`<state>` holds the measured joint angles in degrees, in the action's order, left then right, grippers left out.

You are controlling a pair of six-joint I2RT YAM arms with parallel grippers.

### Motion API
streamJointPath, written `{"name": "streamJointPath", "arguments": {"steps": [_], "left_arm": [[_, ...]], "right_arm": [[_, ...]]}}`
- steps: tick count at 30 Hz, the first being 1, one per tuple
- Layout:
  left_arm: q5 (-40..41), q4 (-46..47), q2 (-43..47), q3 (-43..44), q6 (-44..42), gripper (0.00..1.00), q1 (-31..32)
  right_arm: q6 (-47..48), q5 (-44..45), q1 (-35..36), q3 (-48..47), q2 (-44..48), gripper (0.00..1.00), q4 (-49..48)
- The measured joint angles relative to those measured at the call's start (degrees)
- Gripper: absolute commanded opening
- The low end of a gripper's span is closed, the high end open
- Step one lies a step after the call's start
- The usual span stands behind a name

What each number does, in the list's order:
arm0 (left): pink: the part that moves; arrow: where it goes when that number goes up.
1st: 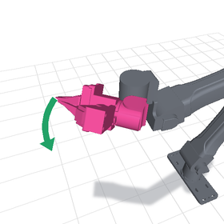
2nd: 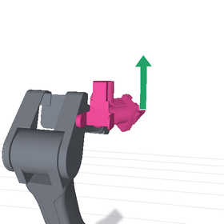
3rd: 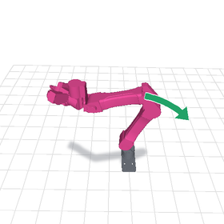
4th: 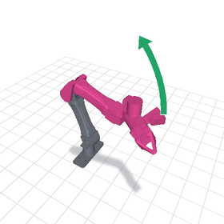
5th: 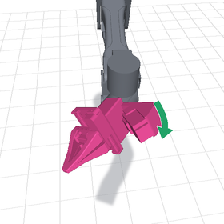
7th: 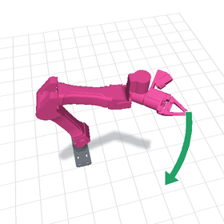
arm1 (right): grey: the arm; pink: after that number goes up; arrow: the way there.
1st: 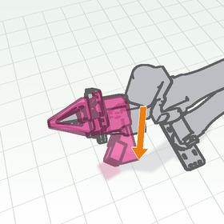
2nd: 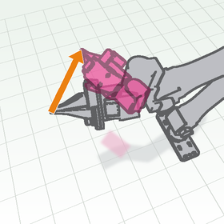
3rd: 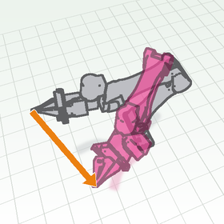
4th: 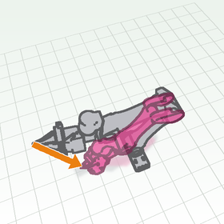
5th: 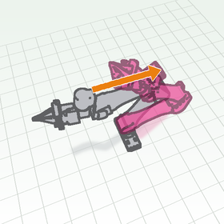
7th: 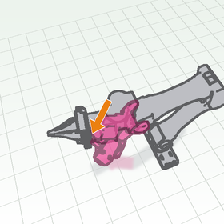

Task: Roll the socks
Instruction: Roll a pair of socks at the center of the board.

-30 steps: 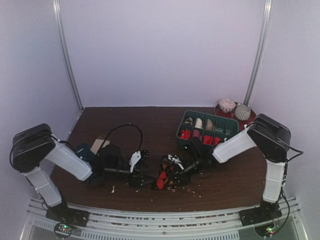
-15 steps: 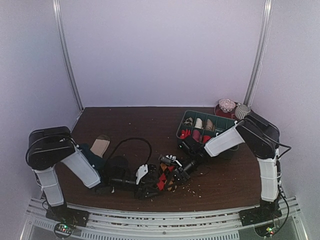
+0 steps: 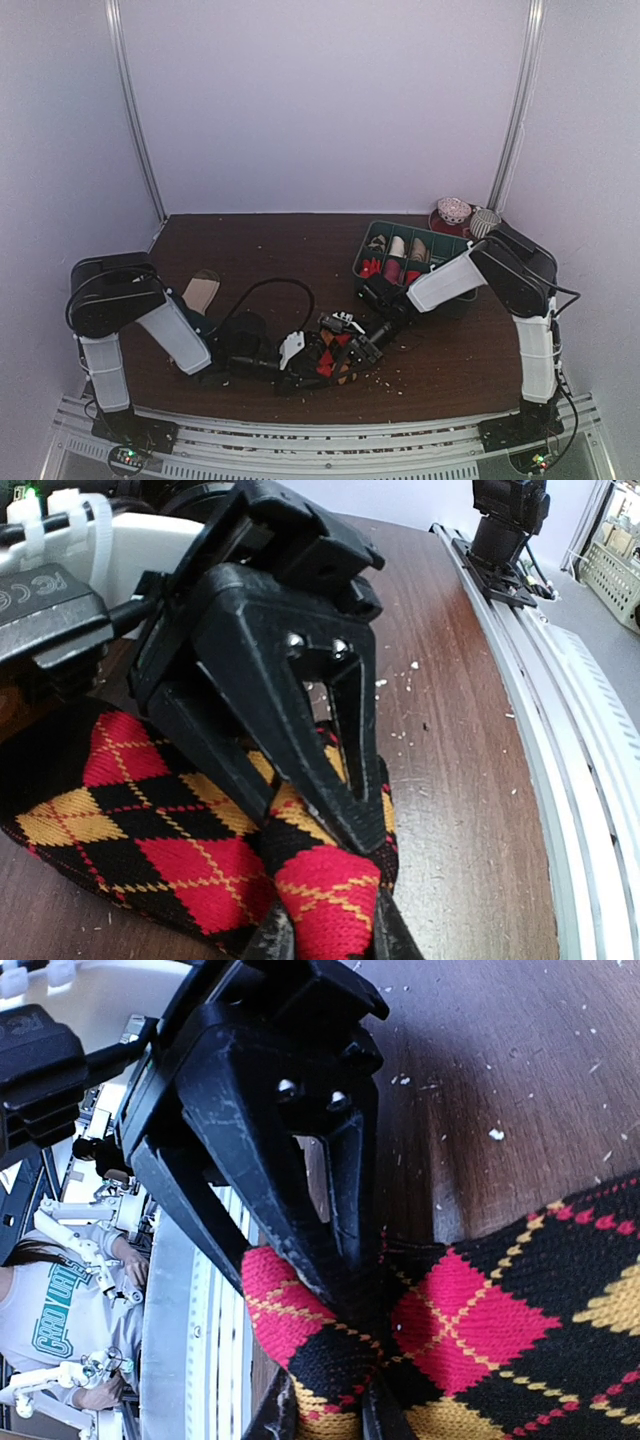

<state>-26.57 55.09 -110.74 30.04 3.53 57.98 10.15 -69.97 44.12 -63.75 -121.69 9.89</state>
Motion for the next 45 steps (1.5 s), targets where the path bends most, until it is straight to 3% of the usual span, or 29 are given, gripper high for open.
{"name": "streamJointPath", "arguments": {"steps": [6,10,17,21,28,33,40,45], "left_arm": [[-0.39,-5.4,0.37,2.64,1.97,0.0,0.2],[-0.26,-12.28,0.59,6.64,6.38,0.0,0.33],[-2.43,-18.93,0.15,10.03,16.7,0.0,-1.01],[-6.19,-22.53,-1.25,13.09,19.85,0.0,-2.03],[-11.1,-26.64,-4.04,17.77,21.05,0.0,-2.93],[-13.31,-26.69,-4.9,18.25,21.03,0.0,-3.65],[-14.38,-26.69,-5.27,18.25,20.83,0.0,-4.0],[-14.78,-26.69,-5.44,18.36,20.57,0.0,-4.15]], "right_arm": [[-0.83,0.76,-0.31,-0.81,0.7,0.23,2.05],[-3.61,7.26,-0.33,2.29,6.19,0.32,1.25],[-9.55,25.59,0.72,16.48,27.98,0.45,-12.57],[-8.41,34.88,3.48,22.25,34.71,0.46,-19.17],[-1.51,52.19,16.52,25.75,33.2,0.55,-21.64],[1.88,59.67,16.76,26.99,33.09,0.57,-24.09],[5.64,62.64,16.59,27.67,32.98,0.56,-24.44],[6.34,61.27,16.59,27.04,29.99,0.47,-24.39]]}}
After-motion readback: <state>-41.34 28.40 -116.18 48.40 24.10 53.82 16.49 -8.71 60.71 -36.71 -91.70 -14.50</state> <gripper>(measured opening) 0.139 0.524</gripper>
